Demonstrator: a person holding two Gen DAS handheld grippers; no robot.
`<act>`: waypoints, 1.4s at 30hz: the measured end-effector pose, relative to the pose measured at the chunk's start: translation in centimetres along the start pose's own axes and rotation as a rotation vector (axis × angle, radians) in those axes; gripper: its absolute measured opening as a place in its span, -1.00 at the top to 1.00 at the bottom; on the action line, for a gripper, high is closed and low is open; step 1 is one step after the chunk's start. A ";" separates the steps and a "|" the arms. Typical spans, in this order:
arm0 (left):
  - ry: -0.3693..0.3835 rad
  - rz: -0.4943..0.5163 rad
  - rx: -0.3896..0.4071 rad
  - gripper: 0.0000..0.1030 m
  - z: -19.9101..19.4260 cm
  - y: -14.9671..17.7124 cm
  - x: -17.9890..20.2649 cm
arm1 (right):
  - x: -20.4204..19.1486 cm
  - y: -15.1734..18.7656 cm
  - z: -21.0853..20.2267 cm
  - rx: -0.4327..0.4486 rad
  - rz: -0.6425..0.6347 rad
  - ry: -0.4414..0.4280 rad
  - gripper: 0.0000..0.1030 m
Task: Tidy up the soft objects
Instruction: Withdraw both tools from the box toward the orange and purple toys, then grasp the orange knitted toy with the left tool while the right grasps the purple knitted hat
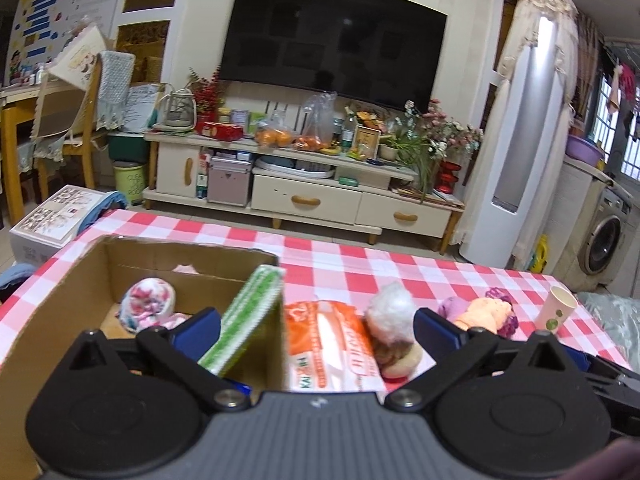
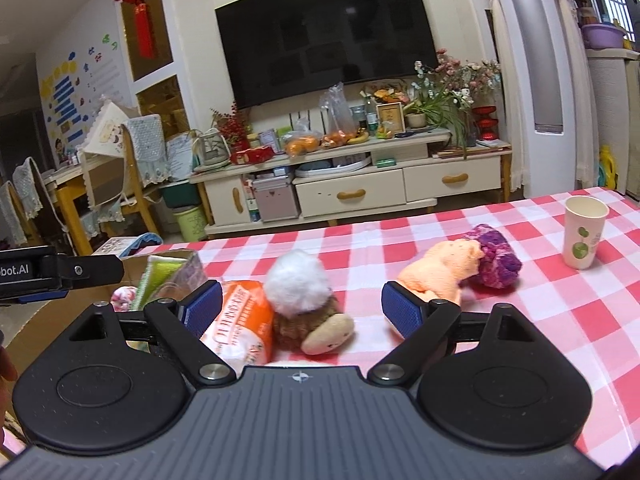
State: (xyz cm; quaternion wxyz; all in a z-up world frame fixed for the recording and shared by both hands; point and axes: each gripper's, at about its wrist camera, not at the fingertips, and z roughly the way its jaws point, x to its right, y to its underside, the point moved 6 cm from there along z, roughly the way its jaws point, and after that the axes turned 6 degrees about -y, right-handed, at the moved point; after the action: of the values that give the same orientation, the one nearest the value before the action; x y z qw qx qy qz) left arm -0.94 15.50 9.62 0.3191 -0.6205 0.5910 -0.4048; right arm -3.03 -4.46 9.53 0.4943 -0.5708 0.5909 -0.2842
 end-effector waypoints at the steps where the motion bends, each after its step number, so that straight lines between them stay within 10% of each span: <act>1: 0.003 0.007 0.000 -0.98 0.1 0.1 0.3 | 0.3 -0.1 0.0 0.002 0.005 0.005 -1.00; 42: 0.153 0.302 -0.152 -0.98 4.6 6.6 15.0 | 10.9 1.9 1.5 0.013 0.225 0.244 -1.00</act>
State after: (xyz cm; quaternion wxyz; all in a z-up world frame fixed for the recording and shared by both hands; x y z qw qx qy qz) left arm -0.47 -0.44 3.58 0.2827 -0.5145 0.7289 -0.3523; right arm -0.92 -14.15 4.48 0.4512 -0.4593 0.7048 -0.2980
